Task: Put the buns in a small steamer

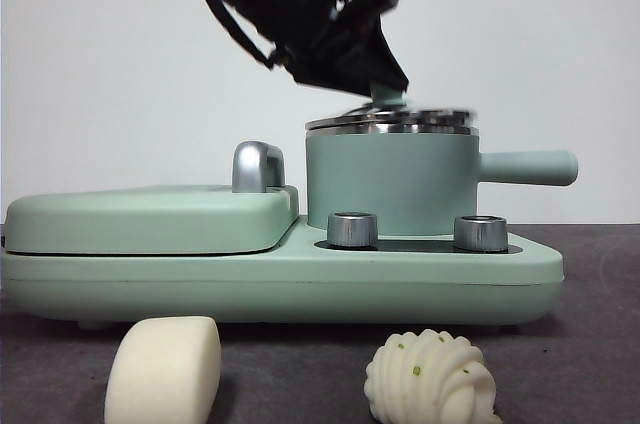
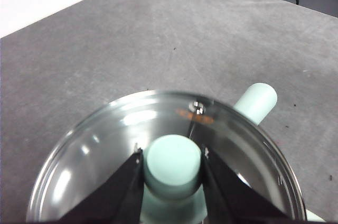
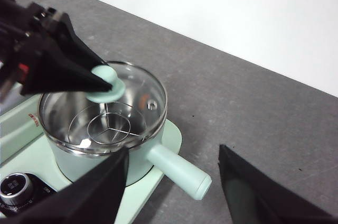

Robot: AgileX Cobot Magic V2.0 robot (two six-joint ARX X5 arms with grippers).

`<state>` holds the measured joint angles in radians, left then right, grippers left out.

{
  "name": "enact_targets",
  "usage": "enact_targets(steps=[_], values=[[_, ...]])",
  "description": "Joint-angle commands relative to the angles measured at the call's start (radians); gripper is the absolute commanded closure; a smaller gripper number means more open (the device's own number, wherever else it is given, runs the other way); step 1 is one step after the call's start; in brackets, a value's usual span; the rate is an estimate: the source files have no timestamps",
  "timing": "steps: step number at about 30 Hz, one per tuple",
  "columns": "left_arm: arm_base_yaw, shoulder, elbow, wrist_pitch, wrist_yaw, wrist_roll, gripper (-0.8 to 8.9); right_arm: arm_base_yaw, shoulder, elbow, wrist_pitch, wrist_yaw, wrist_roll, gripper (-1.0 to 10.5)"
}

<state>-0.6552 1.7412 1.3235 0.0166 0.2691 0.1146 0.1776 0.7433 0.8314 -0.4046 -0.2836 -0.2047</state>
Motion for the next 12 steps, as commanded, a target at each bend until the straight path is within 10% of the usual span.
enact_targets(steps=[1,12], values=[[0.000,-0.075,0.071,-0.035,-0.050,0.004,8.06,0.003,0.007,0.019,0.006,0.003,0.011,6.7],[0.105,-0.340,0.092,-0.417,-0.064,-0.039,8.04,0.007,0.007,0.019,0.006,-0.011,0.011,6.7]])
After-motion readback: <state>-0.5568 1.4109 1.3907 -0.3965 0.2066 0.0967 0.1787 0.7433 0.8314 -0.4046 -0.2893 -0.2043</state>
